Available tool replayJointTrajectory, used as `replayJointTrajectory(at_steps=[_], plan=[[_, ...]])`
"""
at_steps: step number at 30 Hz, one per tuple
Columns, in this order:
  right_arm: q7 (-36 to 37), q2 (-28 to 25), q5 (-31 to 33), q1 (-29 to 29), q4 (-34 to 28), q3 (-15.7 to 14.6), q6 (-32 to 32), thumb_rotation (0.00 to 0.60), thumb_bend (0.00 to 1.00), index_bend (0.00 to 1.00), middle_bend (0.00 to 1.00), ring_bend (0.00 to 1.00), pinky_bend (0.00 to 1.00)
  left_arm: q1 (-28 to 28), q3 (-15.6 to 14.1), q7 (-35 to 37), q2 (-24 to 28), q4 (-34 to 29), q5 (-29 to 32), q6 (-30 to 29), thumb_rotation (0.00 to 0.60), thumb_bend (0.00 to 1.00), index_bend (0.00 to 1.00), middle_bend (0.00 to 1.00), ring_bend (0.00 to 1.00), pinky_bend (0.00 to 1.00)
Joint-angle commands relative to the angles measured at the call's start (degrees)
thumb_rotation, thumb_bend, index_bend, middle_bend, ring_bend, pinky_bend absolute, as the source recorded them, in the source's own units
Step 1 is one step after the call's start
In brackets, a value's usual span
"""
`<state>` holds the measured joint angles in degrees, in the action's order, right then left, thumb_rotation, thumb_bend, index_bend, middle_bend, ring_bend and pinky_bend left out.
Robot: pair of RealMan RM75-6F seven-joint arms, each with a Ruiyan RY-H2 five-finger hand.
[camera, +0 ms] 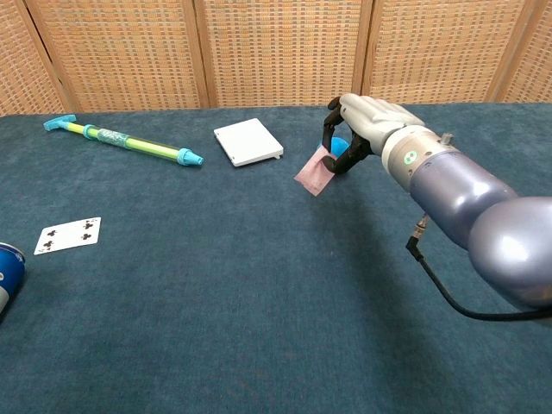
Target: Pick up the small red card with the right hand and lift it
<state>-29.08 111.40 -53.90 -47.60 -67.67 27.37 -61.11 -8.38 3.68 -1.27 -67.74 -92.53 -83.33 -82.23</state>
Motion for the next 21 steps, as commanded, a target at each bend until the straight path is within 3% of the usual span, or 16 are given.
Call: replayJointTrajectory(at_steps=[1, 12, 21], plan=[[1.98, -2.90, -0.09, 2.37, -4.84, -0.39, -1.06, 0.600, 0.61, 0.62, 0.14, 0.00, 0.00, 0.10, 0.01, 0.01, 0.07, -0.14, -0.30, -0.40, 0.600, 0.13, 0.00, 0.00, 0.00, 0.04], [13.66, -17.96, -0.17, 12.88, -25.83, -1.68, 0.12, 0.600, 0.60, 0.62, 0.14, 0.00, 0.00, 0.66, -0.59, -0.18, -0.03, -0.68, -2.59, -2.32, 0.600, 0.13, 0.00, 0.00, 0.00, 0.04], [22.32, -29.06, -5.58, 20.83, -39.61, -5.77, -0.87, 0.600, 0.60, 0.62, 0.14, 0.00, 0.00, 1.51, -1.31, -2.10, -0.28, -1.78, -5.66, -5.26, 0.600, 0.13, 0.00, 0.00, 0.00, 0.04]])
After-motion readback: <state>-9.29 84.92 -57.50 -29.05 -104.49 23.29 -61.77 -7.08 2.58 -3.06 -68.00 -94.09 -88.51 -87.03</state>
